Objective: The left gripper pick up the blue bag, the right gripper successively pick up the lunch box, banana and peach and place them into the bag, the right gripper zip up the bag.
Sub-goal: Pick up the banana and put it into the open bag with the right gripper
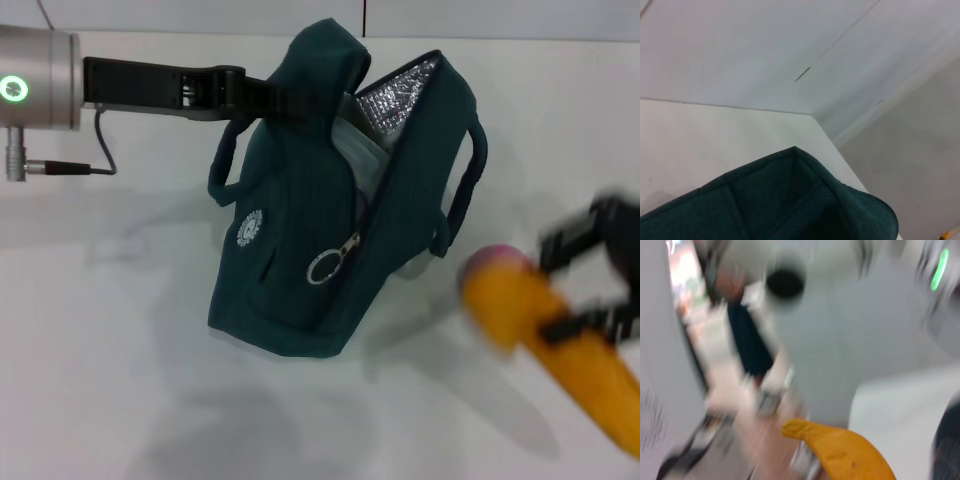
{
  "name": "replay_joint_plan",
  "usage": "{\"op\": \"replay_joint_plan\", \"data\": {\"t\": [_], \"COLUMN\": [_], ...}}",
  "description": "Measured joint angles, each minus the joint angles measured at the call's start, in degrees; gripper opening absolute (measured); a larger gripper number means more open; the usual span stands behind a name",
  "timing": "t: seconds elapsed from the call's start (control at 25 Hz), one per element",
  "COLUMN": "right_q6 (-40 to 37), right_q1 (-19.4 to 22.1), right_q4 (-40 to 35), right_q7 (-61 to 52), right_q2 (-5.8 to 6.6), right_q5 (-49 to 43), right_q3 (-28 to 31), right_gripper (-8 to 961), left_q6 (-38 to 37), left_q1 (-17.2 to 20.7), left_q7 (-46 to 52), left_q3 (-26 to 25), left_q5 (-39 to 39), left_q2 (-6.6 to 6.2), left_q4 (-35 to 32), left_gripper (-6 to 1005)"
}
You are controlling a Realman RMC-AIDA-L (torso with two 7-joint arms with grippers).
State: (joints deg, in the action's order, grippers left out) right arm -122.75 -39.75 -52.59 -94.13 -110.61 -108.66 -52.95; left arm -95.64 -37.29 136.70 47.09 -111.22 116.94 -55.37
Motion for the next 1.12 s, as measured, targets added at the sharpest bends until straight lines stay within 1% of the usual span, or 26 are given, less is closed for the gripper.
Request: {"op": "replay_joint_plan", "data": {"t": [0.08,0.16,0.28,0.32,0.4,0.48,0.56,0.68,0.76,0.92,0.96,1.0,1.12], "right_q6": [-0.04,0.45,3.26,4.89,8.0,9.64,10.35,12.24,14.01,19.42,21.86,22.63,26.56], "right_q1": [0.76,1.65,4.02,5.3,7.66,8.62,8.3,7.53,7.17,7.17,7.35,7.4,7.54], "right_q4": [0.71,1.5,2.21,2.24,3.42,8.07,14.45,18.83,19.59,20.02,20.05,20.05,19.97], "right_q7": [2.5,5.04,10.33,13.42,21.08,30.08,40.41,51.01,55.04,62.16,65.36,66.41,71.21], "right_q2": [0.02,-0.42,-2.35,-3.42,-5.03,-5.21,-5.11,-5.39,-5.48,-5.5,-5.51,-5.51,-5.53], "right_q5": [5.06,9.6,15.45,17.36,21.73,27.15,32.35,35.7,37.5,43.96,46.69,47.59,51.21], "right_q3": [4.83,7.91,10.29,10.69,9.83,5.48,0.71,-3.25,-6.46,-14.48,-17.61,-18.71,-24.51], "right_gripper": [468,471,475,476,479,481,484,488,490,495,497,498,502], "left_q6": [-0.01,-0.02,-0.07,-0.13,-0.25,-0.3,-0.31,-0.33,-0.35,-0.47,-0.49,-0.49,-0.52], "left_q1": [-0.22,-0.27,-0.27,-0.27,-0.26,-0.25,-0.24,-0.24,-0.24,-0.13,-0.01,-0.01,0.28], "left_q7": [0.09,0.12,0.13,0.14,0.14,0.18,0.22,0.25,0.24,0.24,0.24,0.24,0.24], "left_q3": [0.05,0.08,0.12,0.11,0.18,0.29,0.41,0.89,1.4,1.78,1.8,1.8,1.79], "left_q5": [0.0,0.01,0.01,0.01,0.01,0.01,0.01,0.01,0.03,0.05,0.05,0.05,0.05], "left_q2": [0.23,0.43,0.66,0.77,1.01,1.21,1.26,1.3,1.34,1.39,1.39,1.39,1.39], "left_q4": [0.0,0.0,0.0,0.0,0.0,0.0,0.0,0.0,0.0,0.0,0.0,0.0,0.0], "left_gripper": [55,55,55,55,55,55,55,55,55,55,55,55,54]}}
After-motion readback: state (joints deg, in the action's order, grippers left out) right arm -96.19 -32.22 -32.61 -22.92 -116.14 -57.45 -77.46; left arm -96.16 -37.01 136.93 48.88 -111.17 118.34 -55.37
